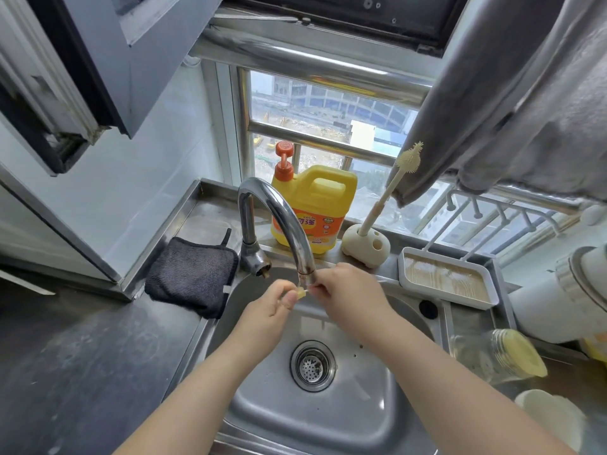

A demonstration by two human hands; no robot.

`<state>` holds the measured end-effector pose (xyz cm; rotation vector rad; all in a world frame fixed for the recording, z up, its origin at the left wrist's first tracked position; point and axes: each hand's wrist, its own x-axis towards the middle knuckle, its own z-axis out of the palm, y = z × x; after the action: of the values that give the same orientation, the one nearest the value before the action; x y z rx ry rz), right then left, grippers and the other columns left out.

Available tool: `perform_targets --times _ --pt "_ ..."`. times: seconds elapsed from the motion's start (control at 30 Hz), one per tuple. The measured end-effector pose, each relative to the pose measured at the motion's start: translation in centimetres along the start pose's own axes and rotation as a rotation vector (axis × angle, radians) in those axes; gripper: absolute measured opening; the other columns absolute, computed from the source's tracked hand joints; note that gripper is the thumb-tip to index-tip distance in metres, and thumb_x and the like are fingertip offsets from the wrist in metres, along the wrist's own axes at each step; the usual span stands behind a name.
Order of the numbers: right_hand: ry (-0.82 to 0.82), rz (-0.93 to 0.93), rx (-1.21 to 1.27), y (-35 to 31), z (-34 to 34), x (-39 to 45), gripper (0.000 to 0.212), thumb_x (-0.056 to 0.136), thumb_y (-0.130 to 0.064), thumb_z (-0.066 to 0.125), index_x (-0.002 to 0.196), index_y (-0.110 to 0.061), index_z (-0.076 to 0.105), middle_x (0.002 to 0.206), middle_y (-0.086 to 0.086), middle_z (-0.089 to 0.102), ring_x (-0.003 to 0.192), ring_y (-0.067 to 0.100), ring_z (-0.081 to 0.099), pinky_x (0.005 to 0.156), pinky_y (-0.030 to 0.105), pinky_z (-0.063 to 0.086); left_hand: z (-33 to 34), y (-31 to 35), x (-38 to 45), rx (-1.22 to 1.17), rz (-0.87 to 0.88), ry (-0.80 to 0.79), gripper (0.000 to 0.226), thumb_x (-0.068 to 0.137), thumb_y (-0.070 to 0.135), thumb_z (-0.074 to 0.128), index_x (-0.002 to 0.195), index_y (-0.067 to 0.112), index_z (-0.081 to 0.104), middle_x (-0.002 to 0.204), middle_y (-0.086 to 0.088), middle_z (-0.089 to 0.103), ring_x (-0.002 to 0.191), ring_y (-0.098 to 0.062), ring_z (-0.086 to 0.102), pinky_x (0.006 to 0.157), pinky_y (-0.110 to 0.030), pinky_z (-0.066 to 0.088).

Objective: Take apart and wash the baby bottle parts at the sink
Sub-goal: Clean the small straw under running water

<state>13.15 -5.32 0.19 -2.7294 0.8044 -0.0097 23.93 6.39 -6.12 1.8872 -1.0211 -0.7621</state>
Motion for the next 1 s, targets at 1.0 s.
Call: perform_targets --times 1.0 --pt "0.022 0.091 0.076 0.8 -1.0 0.8 0.018 0.094 -0.024 0.051 0.099 -0.023 0.068 0.077 -0.007 0.051 0.094 0.019 0.053 0.065 0.030 0.035 -0.6 -0.5 0.7 0.131 -0.023 0.009 0.032 0.095 0.048 0.028 0.073 0.033 0.045 0.070 -0.001 0.057 0.068 -0.021 0.052 0.063 -0.035 0.039"
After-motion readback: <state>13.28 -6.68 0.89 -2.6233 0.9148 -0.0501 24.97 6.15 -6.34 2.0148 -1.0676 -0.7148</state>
